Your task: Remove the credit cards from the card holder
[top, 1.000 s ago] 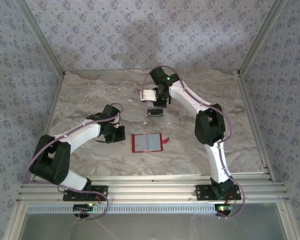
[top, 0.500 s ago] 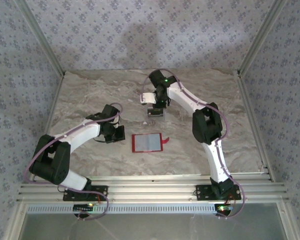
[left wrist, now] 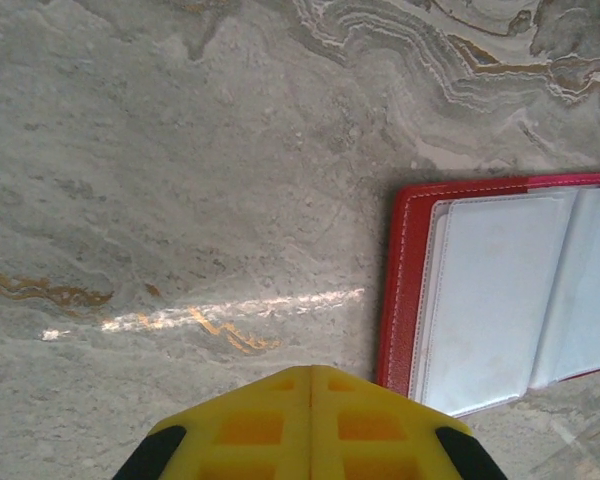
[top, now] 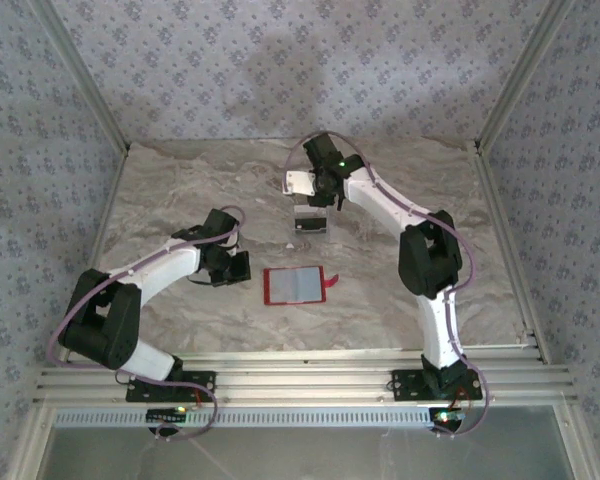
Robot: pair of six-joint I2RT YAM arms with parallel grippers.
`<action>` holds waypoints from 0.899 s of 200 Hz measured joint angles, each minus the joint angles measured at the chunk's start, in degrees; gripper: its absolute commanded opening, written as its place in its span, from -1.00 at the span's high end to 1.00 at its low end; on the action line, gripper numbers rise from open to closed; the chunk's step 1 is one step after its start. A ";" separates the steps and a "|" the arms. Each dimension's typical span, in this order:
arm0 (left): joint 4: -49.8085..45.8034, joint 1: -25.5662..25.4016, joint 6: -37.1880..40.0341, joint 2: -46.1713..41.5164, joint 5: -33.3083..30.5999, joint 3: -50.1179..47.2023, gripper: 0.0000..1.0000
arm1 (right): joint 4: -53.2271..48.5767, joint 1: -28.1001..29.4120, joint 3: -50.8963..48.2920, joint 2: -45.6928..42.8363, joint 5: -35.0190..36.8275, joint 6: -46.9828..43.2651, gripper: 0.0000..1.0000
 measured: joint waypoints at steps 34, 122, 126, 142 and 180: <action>0.85 0.00 0.00 0.00 1.25 0.00 0.87 | 3.02 0.70 -2.95 -5.99 -0.02 10.12 0.37; 4.94 0.00 -0.24 0.15 5.05 -1.16 0.87 | 9.44 4.44 -24.55 -21.88 -3.61 57.16 0.46; 5.16 0.00 -0.26 0.15 5.05 -1.25 0.87 | 9.42 4.70 -25.20 -22.08 -3.96 59.28 0.49; 6.05 0.00 -0.55 0.15 5.07 -1.66 0.86 | 9.40 6.03 -27.52 -22.38 -5.70 68.39 0.54; 8.94 0.74 -1.16 0.17 6.34 -3.54 0.87 | 9.88 9.33 -32.50 -22.21 -11.45 84.74 0.53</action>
